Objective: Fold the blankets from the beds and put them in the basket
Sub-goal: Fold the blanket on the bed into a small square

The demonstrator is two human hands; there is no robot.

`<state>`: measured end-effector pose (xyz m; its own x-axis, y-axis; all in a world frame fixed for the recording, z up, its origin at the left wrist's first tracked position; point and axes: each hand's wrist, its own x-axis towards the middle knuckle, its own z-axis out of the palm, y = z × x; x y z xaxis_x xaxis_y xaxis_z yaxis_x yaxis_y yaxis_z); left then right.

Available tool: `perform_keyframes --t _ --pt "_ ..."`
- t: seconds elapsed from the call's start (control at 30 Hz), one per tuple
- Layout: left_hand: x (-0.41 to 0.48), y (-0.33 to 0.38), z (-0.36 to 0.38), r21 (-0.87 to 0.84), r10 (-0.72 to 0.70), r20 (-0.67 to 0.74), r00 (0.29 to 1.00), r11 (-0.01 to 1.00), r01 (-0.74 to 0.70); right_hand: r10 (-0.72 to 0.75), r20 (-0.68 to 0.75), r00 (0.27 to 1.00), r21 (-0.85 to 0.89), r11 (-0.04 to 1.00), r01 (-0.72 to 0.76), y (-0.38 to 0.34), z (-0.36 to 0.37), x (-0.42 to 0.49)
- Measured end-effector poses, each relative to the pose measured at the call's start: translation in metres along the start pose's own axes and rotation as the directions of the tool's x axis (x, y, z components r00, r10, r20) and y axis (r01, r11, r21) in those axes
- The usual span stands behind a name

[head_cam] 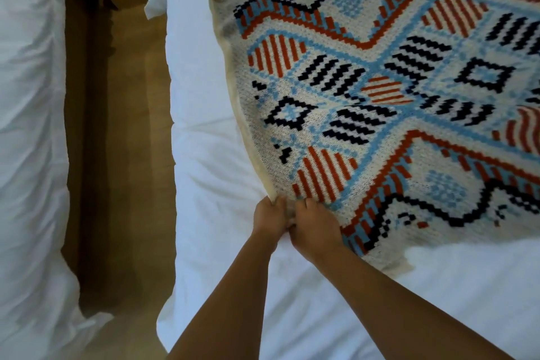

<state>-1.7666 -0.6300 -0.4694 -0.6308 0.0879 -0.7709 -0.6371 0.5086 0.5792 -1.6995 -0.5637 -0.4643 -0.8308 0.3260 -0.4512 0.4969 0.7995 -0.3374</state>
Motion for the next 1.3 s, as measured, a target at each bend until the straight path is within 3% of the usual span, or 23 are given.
perform_keyframes --t 0.07,0.2,0.4,0.47,0.6,0.73,0.87,1.0,1.13,1.2,1.3 --pt "-0.001 -0.006 -0.011 -0.064 -0.028 -0.062 0.998 0.998 0.024 -0.024 0.041 0.999 0.067 0.998 0.021 -0.015 0.004 -0.003" --pt "-0.012 -0.032 -0.054 -0.163 -0.130 -0.206 0.970 0.982 0.097 -0.115 0.212 0.971 0.366 0.930 0.030 -0.058 0.022 -0.019" --pt "-0.042 -0.070 -0.080 -0.326 -0.246 0.107 0.963 0.907 0.268 -0.091 0.360 0.929 0.590 0.793 -0.151 -0.059 0.045 -0.047" --pt "-0.048 -0.077 -0.072 -0.296 -0.212 0.118 0.970 0.925 0.238 -0.066 0.357 0.932 0.622 0.761 -0.184 -0.051 0.042 -0.050" --pt "-0.061 -0.088 -0.055 -0.257 -0.153 0.109 0.982 0.950 0.176 0.009 0.199 0.980 0.543 0.831 -0.118 -0.030 0.034 -0.054" --pt "-0.077 -0.105 -0.050 -0.178 -0.135 0.293 0.947 0.965 0.193 0.022 0.100 0.995 0.351 0.935 -0.056 0.005 0.035 -0.071" --pt "-0.100 -0.124 -0.047 0.148 -0.090 0.453 0.887 0.989 0.025 -0.015 0.056 0.998 0.265 0.964 0.000 0.024 0.043 -0.095" --pt "-0.109 -0.135 -0.074 0.541 -0.033 0.278 0.960 0.831 -0.128 -0.145 0.128 0.981 0.173 0.977 0.122 0.026 0.047 -0.122" --pt "-0.119 -0.149 -0.097 0.728 0.077 -0.114 0.990 0.685 0.031 -0.297 0.189 0.936 0.119 0.953 0.278 0.030 0.047 -0.162" --pt "-0.131 -0.161 -0.083 0.694 0.119 -0.266 0.957 0.712 0.104 -0.271 0.213 0.939 0.110 0.961 0.252 0.041 0.044 -0.187" --pt "-0.149 -0.170 -0.041 0.554 0.127 -0.292 0.948 0.830 0.060 -0.198 0.194 0.961 0.088 0.979 0.184 0.070 0.034 -0.219"
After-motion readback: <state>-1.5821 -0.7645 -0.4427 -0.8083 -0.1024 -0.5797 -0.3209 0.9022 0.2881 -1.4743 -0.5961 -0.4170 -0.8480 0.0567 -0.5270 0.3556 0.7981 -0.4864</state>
